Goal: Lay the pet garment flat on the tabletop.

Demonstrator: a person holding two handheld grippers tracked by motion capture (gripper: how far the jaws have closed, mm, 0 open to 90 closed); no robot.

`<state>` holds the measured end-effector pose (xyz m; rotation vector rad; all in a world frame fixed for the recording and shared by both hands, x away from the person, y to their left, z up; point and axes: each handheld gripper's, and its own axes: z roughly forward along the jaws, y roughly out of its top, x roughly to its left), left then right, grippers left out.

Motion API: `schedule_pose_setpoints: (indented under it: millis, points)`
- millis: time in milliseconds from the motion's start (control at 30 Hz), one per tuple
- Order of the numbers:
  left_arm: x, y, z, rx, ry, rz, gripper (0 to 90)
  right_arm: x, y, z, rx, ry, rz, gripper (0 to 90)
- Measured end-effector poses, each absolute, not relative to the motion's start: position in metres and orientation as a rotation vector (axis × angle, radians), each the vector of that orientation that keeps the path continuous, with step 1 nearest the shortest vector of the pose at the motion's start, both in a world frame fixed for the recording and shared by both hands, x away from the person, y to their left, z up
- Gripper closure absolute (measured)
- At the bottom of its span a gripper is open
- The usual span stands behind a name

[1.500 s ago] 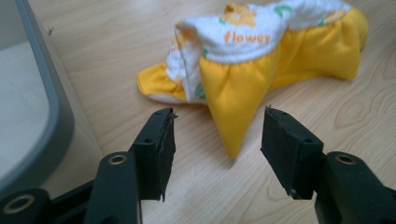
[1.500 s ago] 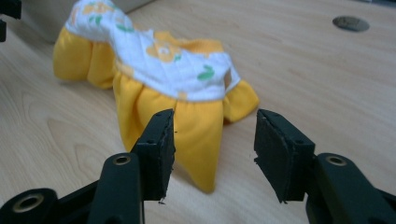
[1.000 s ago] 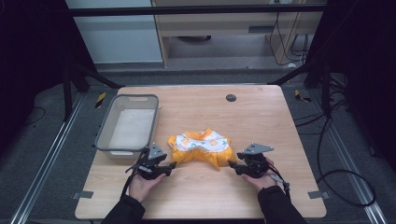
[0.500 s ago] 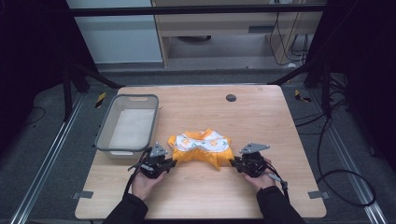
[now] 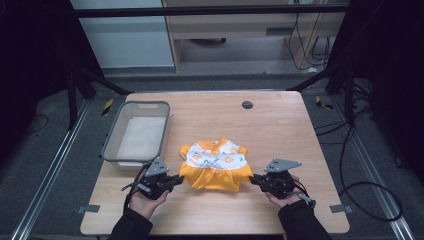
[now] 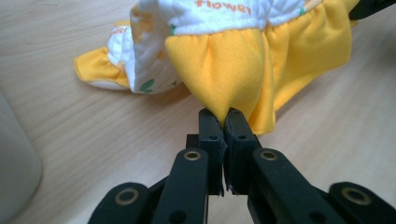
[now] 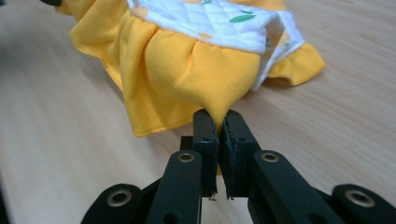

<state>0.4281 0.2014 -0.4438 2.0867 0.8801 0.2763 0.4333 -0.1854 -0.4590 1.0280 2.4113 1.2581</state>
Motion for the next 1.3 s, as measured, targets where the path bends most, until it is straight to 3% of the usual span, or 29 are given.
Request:
schedule_pose_setpoints:
  millis: [500, 600, 667, 833, 933, 1300]
  points:
    - [0.383, 0.203, -0.463, 2.188, 0.907, 0.240, 86.4, 0.391, -0.187, -0.471, 1.037, 2.510, 1.236, 84.0]
    - [0.381, 0.202, -0.470, 2.223, 0.930, 0.247, 85.5, 0.388, -0.185, -0.479, 1.056, 2.530, 1.194, 80.3]
    - [0.383, 0.203, -0.475, 2.238, 0.938, 0.259, 80.1, 0.389, -0.184, -0.483, 1.071, 2.543, 1.168, 78.0]
    - [0.383, 0.208, -0.476, 2.187, 0.958, 0.316, 49.4, 0.390, -0.186, -0.483, 1.069, 2.515, 1.175, 69.6]
    - [0.381, 0.211, -0.473, 2.144, 0.945, 0.347, 40.2, 0.391, -0.190, -0.481, 1.080, 2.473, 1.221, 64.0]
    - [0.387, 0.227, -0.452, 1.982, 0.961, 0.415, 35.1, 0.399, -0.200, -0.471, 1.087, 2.329, 1.318, 52.6]
